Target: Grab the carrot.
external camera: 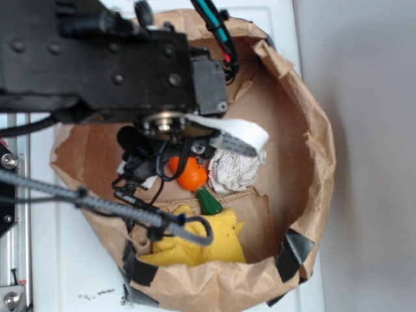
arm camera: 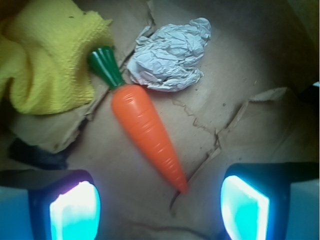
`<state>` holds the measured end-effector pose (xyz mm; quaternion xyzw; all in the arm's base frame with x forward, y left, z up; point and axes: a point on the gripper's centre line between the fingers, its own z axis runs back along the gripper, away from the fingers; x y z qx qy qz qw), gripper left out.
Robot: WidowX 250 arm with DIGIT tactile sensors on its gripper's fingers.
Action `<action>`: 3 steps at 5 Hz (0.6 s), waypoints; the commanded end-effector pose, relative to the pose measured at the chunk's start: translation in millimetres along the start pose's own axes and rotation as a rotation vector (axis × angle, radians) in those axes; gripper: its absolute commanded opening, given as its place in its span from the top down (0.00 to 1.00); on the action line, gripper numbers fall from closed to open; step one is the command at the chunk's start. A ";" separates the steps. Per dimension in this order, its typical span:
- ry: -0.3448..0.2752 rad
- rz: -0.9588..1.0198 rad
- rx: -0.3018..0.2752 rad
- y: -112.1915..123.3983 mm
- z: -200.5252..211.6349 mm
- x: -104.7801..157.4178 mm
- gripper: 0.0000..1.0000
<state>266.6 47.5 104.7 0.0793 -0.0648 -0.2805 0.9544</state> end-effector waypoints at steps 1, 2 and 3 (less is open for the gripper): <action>-0.050 -0.159 0.040 -9.1 -11.5 9.0 0.00; -0.068 -0.191 -0.002 -21.8 -14.6 3.8 0.00; -0.139 -0.185 -0.011 -26.5 -16.7 3.6 0.00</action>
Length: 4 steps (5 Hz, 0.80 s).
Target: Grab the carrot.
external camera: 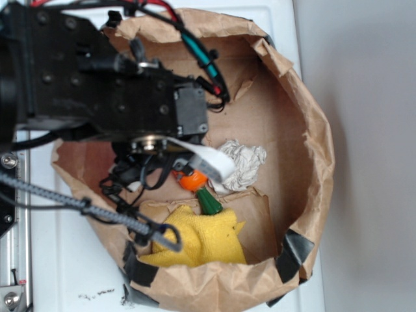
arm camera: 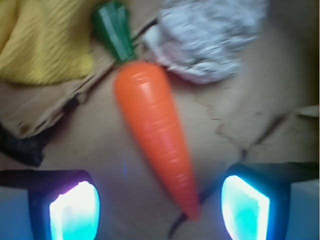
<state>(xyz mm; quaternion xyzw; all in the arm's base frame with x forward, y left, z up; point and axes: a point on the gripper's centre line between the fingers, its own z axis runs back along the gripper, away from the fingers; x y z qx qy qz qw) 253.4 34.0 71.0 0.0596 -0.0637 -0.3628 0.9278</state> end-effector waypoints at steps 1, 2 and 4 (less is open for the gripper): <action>-0.083 -0.005 0.020 -5.6 -2.4 18.3 0.00; -0.054 0.002 0.042 -11.6 -23.2 25.4 0.00; 0.022 0.026 0.031 2.3 -38.2 54.1 0.04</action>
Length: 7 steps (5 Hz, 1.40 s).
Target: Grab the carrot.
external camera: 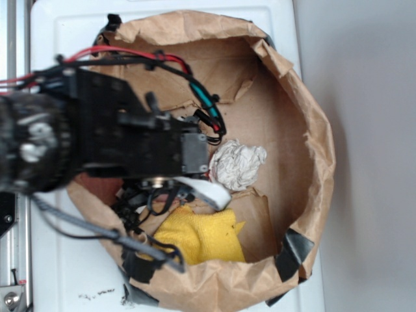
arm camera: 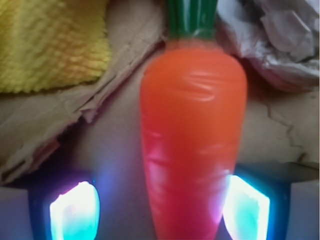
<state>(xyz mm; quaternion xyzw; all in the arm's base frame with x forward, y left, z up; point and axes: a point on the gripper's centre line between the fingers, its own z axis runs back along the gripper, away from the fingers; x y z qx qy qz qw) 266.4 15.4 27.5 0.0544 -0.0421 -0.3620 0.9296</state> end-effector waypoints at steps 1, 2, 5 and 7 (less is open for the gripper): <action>0.005 0.036 0.091 20.4 3.0 42.7 1.00; 0.006 0.049 0.096 26.6 5.5 43.1 1.00; -0.076 0.184 0.122 63.4 62.8 6.7 1.00; -0.178 0.272 0.119 62.9 113.6 -22.9 1.00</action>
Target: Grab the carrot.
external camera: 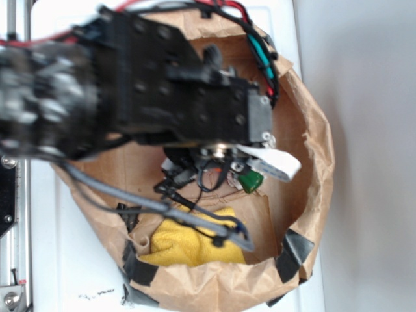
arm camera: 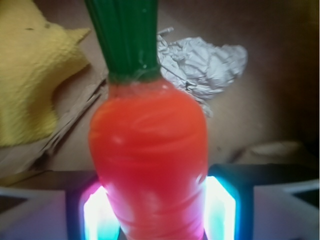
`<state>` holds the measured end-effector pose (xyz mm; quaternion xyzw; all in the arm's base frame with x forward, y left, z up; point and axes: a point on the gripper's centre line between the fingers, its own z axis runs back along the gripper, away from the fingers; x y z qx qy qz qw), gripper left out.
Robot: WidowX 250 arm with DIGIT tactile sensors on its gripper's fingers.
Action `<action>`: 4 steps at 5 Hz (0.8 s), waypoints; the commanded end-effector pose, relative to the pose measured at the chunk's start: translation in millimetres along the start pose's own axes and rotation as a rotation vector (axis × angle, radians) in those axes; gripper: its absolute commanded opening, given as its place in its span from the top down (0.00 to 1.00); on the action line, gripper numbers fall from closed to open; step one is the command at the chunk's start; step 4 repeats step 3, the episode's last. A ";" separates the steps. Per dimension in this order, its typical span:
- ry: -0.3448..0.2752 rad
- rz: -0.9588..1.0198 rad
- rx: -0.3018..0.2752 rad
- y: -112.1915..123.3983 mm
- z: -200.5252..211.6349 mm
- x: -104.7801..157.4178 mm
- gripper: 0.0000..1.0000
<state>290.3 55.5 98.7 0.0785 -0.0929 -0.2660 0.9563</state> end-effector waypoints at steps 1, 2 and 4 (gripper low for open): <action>-0.139 0.134 0.000 19.2 80.6 -9.6 1.00; -0.110 0.169 -0.004 19.5 96.9 -4.4 1.00; -0.035 0.200 0.073 16.1 106.1 -3.1 1.00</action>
